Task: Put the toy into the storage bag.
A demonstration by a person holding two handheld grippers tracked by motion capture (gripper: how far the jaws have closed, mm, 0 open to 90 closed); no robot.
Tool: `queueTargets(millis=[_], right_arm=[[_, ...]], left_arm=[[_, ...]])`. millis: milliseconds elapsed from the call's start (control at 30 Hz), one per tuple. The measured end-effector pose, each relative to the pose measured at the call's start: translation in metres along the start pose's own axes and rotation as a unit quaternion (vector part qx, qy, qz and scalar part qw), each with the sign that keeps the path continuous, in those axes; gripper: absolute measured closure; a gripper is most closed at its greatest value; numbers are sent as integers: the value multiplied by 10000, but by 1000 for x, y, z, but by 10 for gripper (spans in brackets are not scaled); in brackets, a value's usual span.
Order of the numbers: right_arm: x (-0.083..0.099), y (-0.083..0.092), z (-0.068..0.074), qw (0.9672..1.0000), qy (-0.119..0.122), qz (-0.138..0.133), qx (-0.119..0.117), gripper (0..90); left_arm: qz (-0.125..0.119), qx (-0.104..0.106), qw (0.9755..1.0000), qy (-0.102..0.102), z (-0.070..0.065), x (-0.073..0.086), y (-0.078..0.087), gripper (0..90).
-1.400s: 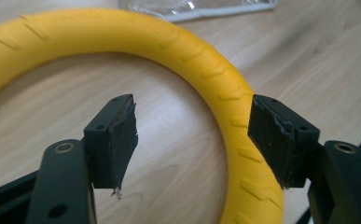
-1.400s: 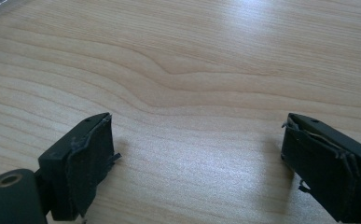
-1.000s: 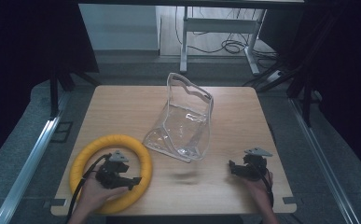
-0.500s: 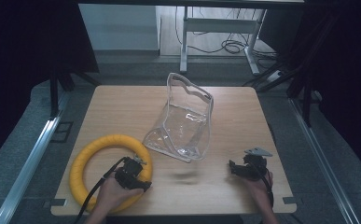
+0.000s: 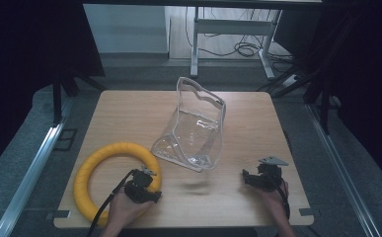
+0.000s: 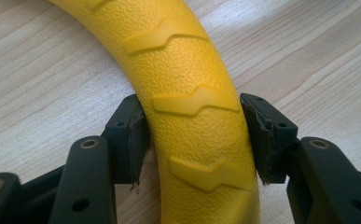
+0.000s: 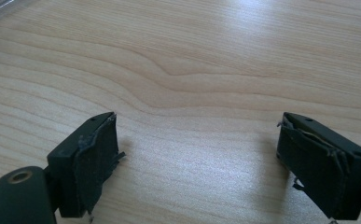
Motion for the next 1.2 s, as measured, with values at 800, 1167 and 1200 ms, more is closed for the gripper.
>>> queueTargets(millis=[800,1167,1200], right_arm=[[0,0,0,10000,-9,-4,19,131],[0,0,-1,10000,-27,-6,37,132],[0,0,-1,10000,-30,-7,38,132]], left_arm=[[-2677,474,9611,497,39,17,127,478],[-3384,483,9389,403,50,13,156,483],[-3419,511,9376,379,49,12,157,483]])
Point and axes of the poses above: each handheld gripper's, and its own axes: y roughly backward along the jaws, x roughly out of its underside, z roughly to its left, the point moved 3 cm from there along -y, roughly forward along the jaws, and after that the axes turned 8 degrees about -y, right-handed, at the moved point
